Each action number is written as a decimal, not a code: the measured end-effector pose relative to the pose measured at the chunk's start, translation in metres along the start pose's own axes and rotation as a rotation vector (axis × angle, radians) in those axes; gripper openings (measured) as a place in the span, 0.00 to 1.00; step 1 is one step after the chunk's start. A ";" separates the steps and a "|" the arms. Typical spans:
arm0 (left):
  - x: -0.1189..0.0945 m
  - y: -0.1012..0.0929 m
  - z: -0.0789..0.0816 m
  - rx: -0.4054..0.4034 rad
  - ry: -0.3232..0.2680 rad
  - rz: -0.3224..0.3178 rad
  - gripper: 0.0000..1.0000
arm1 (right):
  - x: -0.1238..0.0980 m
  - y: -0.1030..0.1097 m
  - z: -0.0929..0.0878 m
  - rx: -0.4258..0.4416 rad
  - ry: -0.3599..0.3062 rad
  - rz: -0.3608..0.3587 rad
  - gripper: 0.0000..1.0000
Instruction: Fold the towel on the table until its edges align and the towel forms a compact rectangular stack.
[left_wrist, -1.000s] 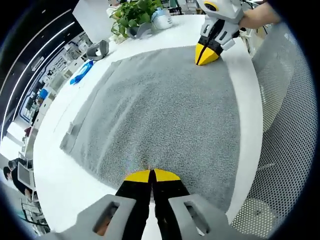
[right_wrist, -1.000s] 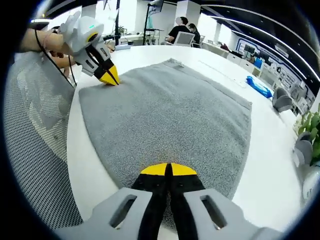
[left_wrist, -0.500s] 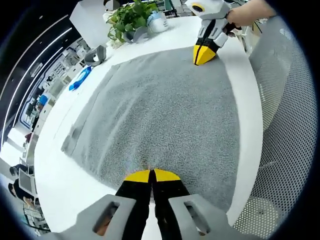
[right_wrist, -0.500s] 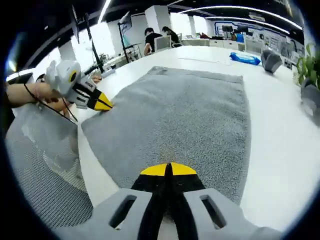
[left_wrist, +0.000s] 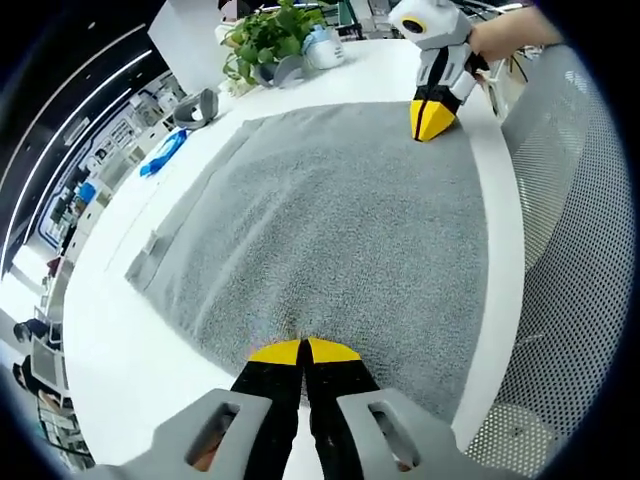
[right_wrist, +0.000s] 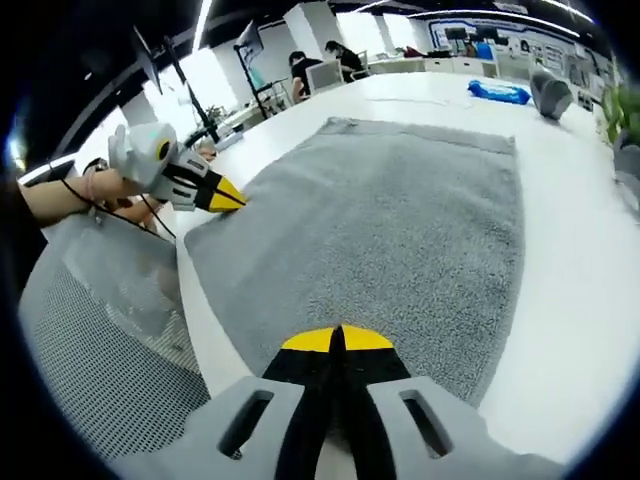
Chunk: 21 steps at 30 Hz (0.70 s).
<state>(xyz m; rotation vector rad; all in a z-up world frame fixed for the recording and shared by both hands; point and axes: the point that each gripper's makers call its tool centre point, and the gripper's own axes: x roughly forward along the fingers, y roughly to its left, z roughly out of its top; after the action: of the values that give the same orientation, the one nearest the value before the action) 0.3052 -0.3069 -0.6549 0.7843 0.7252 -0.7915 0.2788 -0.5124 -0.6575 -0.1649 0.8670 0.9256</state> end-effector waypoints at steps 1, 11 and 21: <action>0.000 0.000 0.000 0.003 0.002 0.000 0.01 | 0.000 0.002 -0.001 -0.045 0.028 -0.016 0.00; -0.007 0.000 0.018 0.034 0.038 0.024 0.01 | 0.003 0.006 -0.002 -0.309 0.142 -0.129 0.00; -0.011 -0.058 0.041 -0.118 -0.070 -0.340 0.01 | 0.004 0.005 -0.002 -0.260 0.148 -0.217 0.00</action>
<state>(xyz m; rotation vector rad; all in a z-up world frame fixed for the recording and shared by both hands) 0.2627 -0.3640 -0.6443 0.5299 0.8460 -1.0662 0.2754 -0.5079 -0.6603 -0.5472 0.8438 0.8265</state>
